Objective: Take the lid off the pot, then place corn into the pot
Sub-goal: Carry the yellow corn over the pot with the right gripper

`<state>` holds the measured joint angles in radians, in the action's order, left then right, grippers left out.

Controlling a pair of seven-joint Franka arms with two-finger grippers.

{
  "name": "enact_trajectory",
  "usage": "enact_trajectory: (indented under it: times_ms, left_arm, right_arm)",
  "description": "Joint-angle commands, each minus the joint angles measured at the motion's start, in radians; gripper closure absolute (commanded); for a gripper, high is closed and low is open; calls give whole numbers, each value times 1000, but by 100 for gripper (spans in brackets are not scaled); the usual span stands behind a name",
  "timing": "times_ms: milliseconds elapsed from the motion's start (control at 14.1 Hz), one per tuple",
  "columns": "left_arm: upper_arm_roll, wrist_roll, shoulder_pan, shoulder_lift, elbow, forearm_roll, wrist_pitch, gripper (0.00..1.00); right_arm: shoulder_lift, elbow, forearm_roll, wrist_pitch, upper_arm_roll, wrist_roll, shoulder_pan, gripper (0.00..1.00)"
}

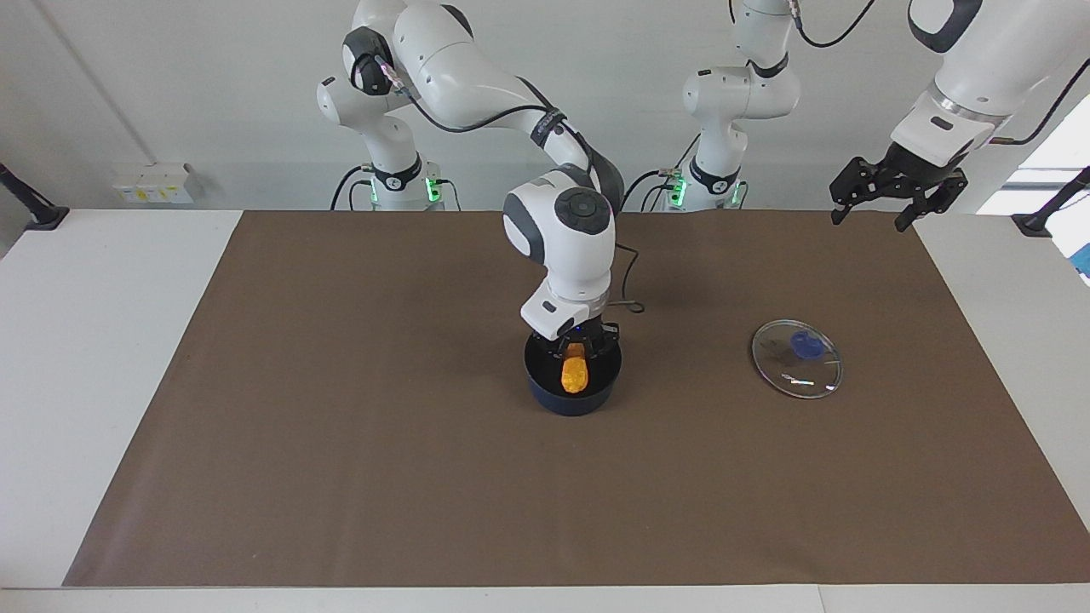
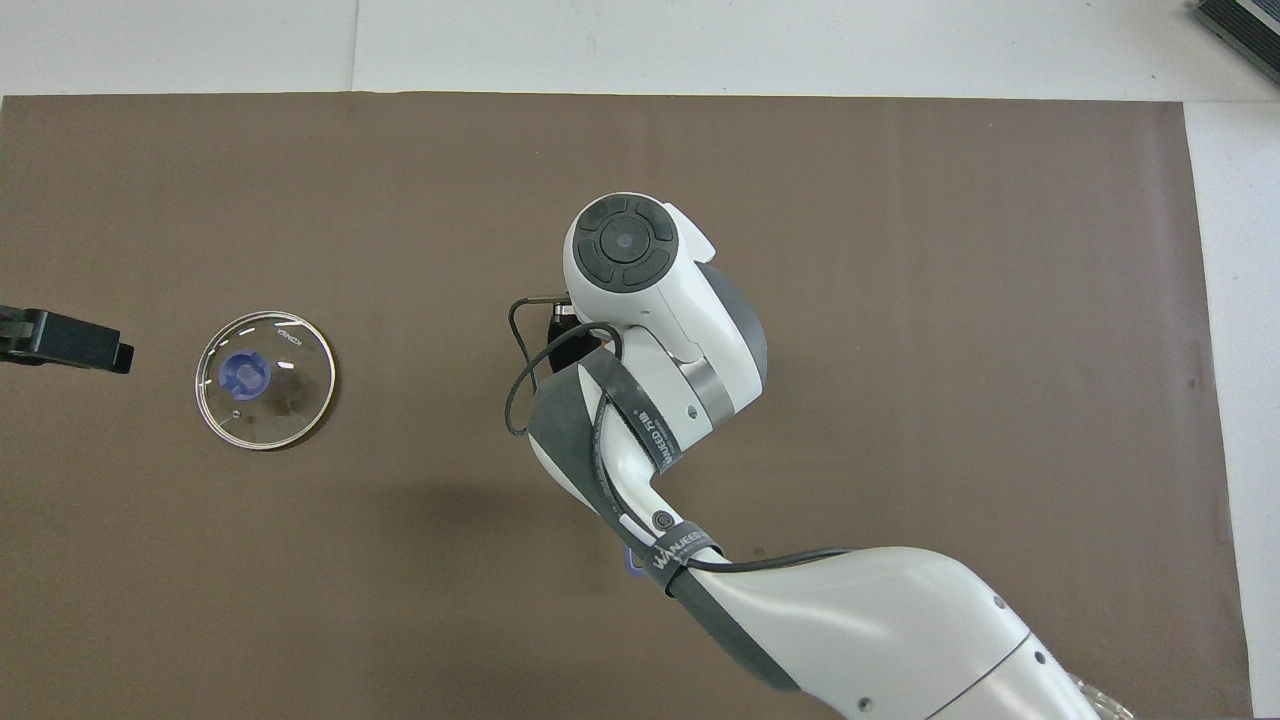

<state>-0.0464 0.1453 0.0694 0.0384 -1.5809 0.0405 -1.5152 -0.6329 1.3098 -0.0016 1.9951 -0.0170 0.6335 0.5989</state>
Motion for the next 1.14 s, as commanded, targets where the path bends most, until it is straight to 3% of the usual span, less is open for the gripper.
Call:
enact_trajectory:
  times_ms: [0, 497, 639, 710, 781, 1065]
  left_arm:
    - [3, 16, -5, 18, -16, 10, 7, 0]
    - [3, 7, 0, 14, -5, 12, 12, 0]
    - [3, 8, -6, 14, -5, 12, 12, 0]
    - [3, 8, -11, 14, -5, 12, 12, 0]
    - [3, 8, -14, 14, -7, 12, 12, 0]
    - [3, 8, -11, 14, -7, 12, 12, 0]
  right_arm:
    - [6, 23, 0, 30, 17, -28, -7, 100]
    - [2, 54, -3, 56, 17, -46, -4, 100]
    - [2, 57, 0, 59, 17, -48, -4, 85]
    - [2, 59, 0, 59, 17, -48, -4, 68]
    - [2, 59, 2, 59, 17, -48, -4, 58]
    - [2, 60, 0, 59, 17, -49, -5, 40]
